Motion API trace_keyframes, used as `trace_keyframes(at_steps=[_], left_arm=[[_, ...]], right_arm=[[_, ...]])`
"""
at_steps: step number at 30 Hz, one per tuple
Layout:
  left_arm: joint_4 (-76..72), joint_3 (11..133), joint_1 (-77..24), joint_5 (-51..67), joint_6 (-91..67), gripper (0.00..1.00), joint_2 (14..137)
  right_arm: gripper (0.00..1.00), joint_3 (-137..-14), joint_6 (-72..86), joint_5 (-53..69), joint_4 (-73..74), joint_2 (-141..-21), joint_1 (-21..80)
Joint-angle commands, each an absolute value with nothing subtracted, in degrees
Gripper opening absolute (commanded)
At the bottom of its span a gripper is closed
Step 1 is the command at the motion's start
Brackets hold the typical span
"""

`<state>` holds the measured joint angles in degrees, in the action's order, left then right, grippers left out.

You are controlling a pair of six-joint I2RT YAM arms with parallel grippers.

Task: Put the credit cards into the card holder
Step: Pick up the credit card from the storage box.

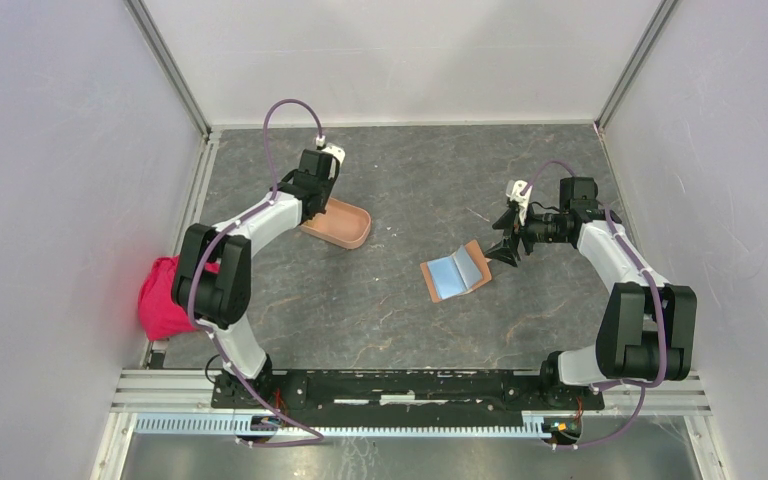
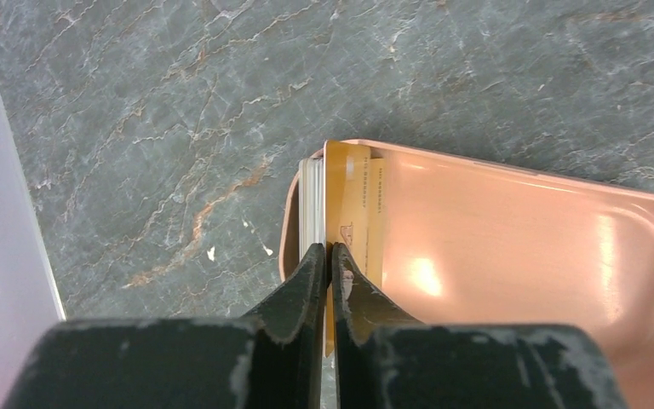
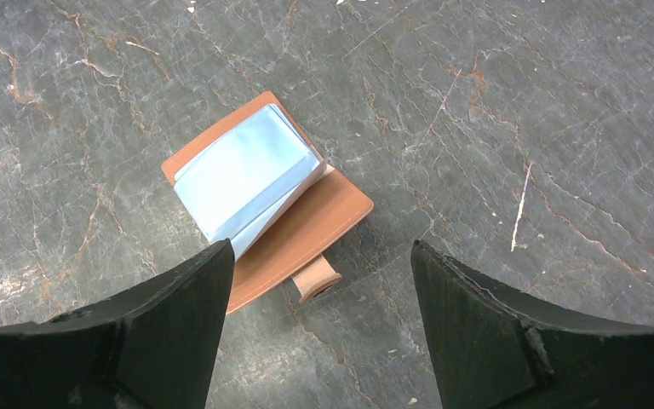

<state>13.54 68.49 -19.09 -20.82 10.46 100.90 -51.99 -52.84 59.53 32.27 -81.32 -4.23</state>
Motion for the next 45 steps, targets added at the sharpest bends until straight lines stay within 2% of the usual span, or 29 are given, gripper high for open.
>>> trace_keyframes(at_steps=[1,6,14,21,45], left_arm=[[11.68,69.08,-19.33,-18.99,8.42,0.09,98.56],[12.16,69.24,-19.20,-17.88,8.52,0.02,98.95],[12.40,69.21,-18.95,-17.76,8.14,0.02,99.05],[12.91,69.16,-17.94,-12.45,7.14,0.02,98.78],[10.37,67.05,-17.75,-11.15,5.47,0.02,94.88]], right_arm=[[0.83,-52.73,-54.14,61.26,32.87,-81.30,-3.98],[0.83,-52.73,-54.23,61.17,32.95,-81.31,-4.02],[0.83,-52.76,-54.31,61.17,32.96,-81.26,-3.98],[0.83,-52.82,-54.40,61.13,33.09,-81.30,-3.98],[0.83,-52.91,-54.76,61.11,33.41,-81.22,-3.96]])
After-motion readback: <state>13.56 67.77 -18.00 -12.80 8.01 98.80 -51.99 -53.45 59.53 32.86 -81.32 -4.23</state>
